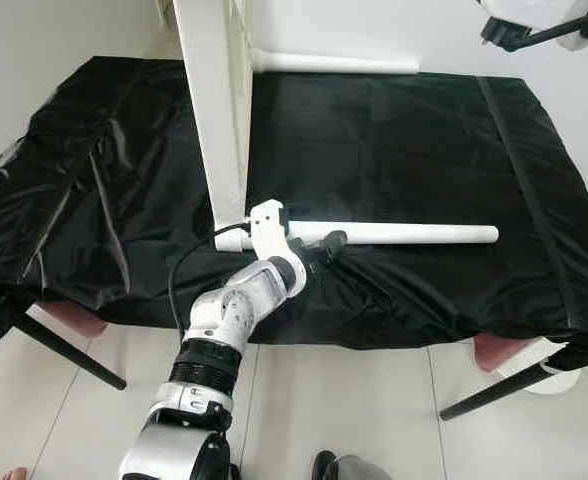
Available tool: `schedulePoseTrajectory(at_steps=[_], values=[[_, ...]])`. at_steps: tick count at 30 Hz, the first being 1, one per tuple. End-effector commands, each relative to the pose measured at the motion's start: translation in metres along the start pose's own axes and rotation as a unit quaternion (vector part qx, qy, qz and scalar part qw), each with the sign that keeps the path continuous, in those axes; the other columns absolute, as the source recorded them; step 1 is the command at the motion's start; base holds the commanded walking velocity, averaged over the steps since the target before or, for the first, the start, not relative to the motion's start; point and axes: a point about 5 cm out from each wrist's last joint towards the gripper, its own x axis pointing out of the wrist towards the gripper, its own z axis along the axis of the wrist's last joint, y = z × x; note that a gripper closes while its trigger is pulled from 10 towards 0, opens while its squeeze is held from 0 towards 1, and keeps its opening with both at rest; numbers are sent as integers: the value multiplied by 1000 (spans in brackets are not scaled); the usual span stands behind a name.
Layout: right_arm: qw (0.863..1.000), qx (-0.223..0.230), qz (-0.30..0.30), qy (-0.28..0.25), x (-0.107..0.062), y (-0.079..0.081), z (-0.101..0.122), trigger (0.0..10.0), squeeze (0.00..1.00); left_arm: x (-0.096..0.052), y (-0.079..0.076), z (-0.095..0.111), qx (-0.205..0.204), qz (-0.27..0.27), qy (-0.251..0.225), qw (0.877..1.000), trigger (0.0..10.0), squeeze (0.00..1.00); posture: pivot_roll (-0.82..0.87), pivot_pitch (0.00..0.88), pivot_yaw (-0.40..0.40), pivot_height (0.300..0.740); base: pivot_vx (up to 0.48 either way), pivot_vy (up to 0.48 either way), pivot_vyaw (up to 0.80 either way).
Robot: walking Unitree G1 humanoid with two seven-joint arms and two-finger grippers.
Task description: Building children table
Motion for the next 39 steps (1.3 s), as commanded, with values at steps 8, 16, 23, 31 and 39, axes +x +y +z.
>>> schedulePoseTrajectory(at_steps=[8,16,23,31,39], values=[[999,11,-46,-19,-7,-20,2,0,0,-7,38,50,-92,284,-118,947,10000,0,-90,173,35,740,0,0,0],[998,10,-55,-18,-5,-27,0,0,0,3,33,74,-239,300,-153,911,10000,0,-100,175,26,740,0,0,0],[998,9,-57,-20,-4,-30,0,0,0,7,23,103,-289,270,-184,900,10000,0,-100,174,23,740,0,0,0],[997,8,-74,-21,-1,-40,0,0,0,11,10,130,-305,233,-223,896,0,0,-108,162,24,740,0,0,0],[996,17,-91,-11,-2,-47,-4,0,0,8,-15,153,-277,202,-261,902,0,0,-107,153,23,740,0,0,0]])
